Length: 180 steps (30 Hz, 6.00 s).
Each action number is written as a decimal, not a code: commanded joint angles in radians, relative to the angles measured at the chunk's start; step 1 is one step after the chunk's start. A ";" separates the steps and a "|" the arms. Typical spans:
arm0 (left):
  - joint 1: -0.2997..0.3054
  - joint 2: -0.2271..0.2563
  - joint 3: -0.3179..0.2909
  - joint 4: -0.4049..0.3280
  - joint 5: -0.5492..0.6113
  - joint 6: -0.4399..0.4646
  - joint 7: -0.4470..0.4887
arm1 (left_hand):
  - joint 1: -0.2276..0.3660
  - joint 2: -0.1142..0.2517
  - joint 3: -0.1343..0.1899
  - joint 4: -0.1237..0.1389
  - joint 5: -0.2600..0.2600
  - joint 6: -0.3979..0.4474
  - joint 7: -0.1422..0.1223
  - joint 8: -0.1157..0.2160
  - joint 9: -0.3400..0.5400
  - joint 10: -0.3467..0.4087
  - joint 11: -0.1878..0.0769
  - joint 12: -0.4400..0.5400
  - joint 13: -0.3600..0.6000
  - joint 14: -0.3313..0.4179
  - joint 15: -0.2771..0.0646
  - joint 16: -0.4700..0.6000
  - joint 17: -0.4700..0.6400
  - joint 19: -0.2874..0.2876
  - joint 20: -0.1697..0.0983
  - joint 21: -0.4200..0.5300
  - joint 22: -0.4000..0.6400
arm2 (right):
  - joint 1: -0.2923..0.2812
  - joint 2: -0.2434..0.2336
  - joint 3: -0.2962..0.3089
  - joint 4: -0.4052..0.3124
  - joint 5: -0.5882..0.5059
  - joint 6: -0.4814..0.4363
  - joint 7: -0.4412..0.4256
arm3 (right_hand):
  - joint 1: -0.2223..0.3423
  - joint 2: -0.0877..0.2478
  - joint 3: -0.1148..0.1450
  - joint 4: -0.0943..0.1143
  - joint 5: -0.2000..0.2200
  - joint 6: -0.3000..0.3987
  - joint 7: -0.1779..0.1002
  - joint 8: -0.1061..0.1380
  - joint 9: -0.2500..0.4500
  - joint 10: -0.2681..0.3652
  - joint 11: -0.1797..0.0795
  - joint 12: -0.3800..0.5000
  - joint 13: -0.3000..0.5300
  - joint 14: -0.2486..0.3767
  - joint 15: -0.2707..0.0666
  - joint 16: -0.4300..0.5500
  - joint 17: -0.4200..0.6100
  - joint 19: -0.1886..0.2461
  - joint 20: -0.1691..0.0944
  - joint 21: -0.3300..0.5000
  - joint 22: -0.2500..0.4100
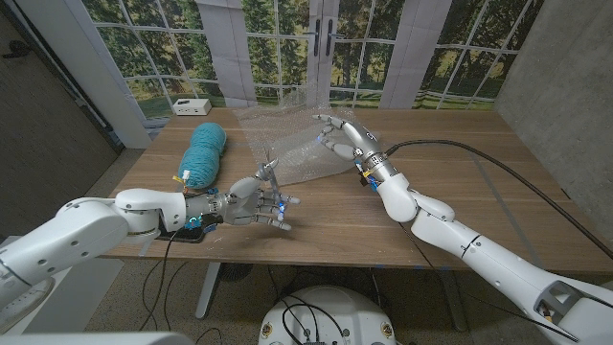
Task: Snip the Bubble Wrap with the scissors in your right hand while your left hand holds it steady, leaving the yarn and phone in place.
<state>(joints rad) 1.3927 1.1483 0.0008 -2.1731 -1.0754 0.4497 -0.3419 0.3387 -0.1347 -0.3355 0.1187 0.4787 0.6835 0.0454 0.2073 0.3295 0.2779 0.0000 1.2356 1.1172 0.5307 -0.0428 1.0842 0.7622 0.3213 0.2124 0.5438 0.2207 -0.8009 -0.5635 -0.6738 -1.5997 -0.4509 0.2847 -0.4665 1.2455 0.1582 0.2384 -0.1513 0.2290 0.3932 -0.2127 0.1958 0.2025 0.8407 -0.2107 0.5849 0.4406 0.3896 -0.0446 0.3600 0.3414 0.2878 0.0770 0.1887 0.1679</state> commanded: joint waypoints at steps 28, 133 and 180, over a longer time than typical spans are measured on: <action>-0.222 0.059 0.226 0.074 -0.028 -0.031 -0.100 | 0.014 0.002 -0.004 0.010 -0.006 -0.105 0.122 0.008 -0.002 0.032 -0.010 0.010 0.005 0.007 -0.003 0.012 0.002 0.012 -0.002 -0.008 0.010 | 0.014 0.053 0.013 0.056 0.066 0.035 0.017 | 0.016 0.002 -0.011 0.003 -0.012 0.018 0.005 0.002 0.004 -0.007 -0.002 0.017 -0.009 0.008 -0.189 0.004 0.021 0.008 -0.005 0.003 0.003; -0.414 0.028 0.403 0.088 0.001 0.036 -0.171 | 0.023 0.017 -0.002 0.018 -0.015 -0.083 0.121 0.008 -0.003 0.045 -0.015 0.016 0.001 0.014 -0.004 0.029 0.011 0.022 -0.002 -0.029 0.021 | -0.053 0.040 0.055 -0.020 0.078 0.085 0.016 | 0.027 0.004 -0.022 0.007 -0.017 0.019 0.006 0.002 0.004 -0.017 0.000 0.054 -0.049 0.022 -0.190 -0.009 0.069 0.015 -0.002 0.002 0.003; -0.505 -0.053 0.456 0.152 0.015 0.068 -0.225 | 0.054 0.051 0.012 0.015 -0.029 -0.027 0.100 0.021 0.003 0.094 -0.029 0.036 0.003 0.047 -0.017 0.048 0.010 0.037 -0.002 -0.035 0.025 | -0.075 0.032 0.080 -0.008 0.120 0.113 0.034 | 0.032 0.005 -0.023 0.006 -0.018 0.018 0.006 0.002 0.004 -0.020 0.000 0.066 -0.064 0.034 -0.191 -0.014 0.085 0.026 -0.010 0.004 0.003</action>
<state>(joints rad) 0.8868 1.1112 0.4612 -2.0307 -1.0408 0.5117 -0.5836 0.3819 -0.0915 -0.3290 0.1351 0.4524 0.7140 0.0758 0.2189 0.3274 0.3048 0.0269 1.2654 1.1201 0.5666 -0.0537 1.1222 0.7718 0.3483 0.2107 0.5100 0.2443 -0.8681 -0.5274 -0.5993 -1.6052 -0.3382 0.3927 -0.4382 1.2678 0.1620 0.2188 -0.1439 0.2173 0.4038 -0.2018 0.1958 0.2023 0.8246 -0.2124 0.6444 0.3751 0.4164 -0.0464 0.3474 0.4247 0.3043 0.0711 0.1894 0.1679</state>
